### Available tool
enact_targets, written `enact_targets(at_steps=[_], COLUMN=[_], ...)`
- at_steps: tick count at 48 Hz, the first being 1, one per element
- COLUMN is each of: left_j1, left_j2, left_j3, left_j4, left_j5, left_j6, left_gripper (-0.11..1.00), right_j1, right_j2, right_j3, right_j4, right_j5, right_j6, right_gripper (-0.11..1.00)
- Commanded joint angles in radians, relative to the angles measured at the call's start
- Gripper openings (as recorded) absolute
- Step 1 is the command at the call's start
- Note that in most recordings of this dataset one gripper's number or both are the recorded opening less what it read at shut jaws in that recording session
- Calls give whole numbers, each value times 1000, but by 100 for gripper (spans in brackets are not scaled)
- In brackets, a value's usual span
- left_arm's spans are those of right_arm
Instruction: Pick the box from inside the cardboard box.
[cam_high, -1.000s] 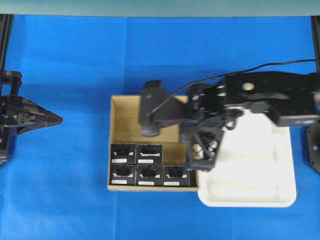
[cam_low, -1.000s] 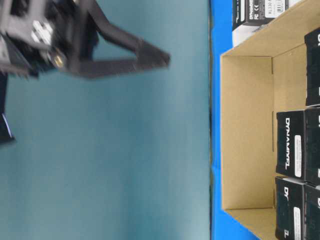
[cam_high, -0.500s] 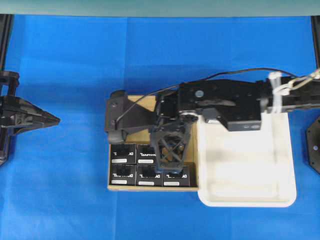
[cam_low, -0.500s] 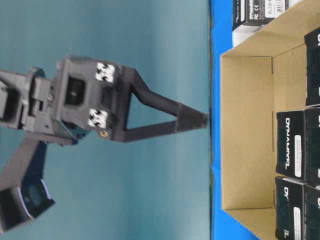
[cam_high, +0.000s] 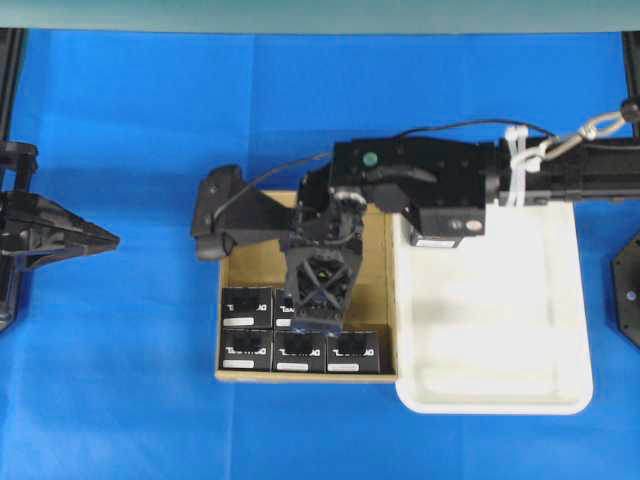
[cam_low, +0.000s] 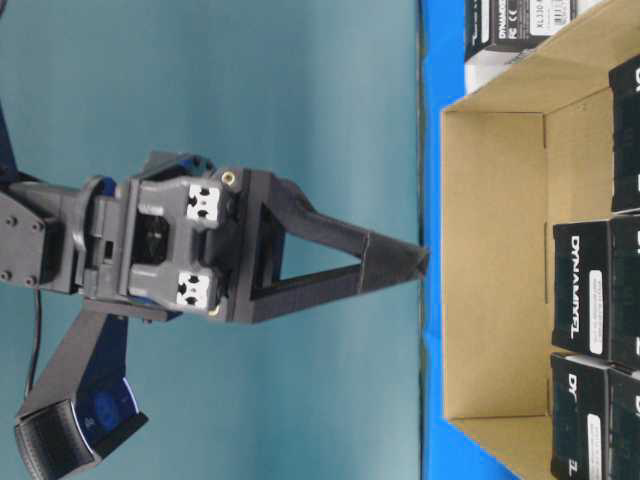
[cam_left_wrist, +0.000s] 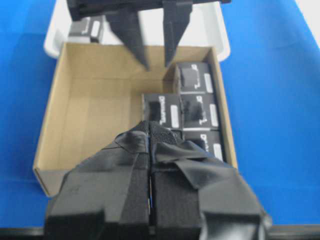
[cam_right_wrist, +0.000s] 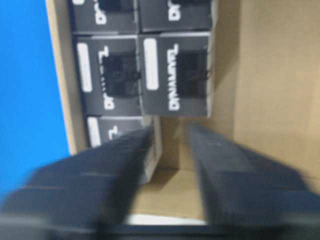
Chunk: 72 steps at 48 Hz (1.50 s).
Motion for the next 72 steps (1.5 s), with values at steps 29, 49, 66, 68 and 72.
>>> enact_targets(at_steps=[29, 49, 66, 68, 72], left_j1=[-2, -2, -2, -2, -2], left_j2=[5, 5, 5, 5, 5], left_j3=[-31, -29, -29, -29, -29], left_j4=[2, 2, 2, 2, 3], left_j5=[-9, -11, -11, -11, -11], left_j6=[-3, -3, -3, -3, -3], left_gripper=[-7, -7, -7, -7, -7], right_j1=[18, 9, 6, 5, 2], right_j2=[107, 118, 123, 123, 121], right_j3=[5, 43, 74, 78, 84], right_j4=[20, 6, -12, -12, -14], right_j5=[-132, -163, -196, -199, -199], right_j6=[-31, -32, -29, -28, -26], right_gripper=[100, 100, 100, 100, 100])
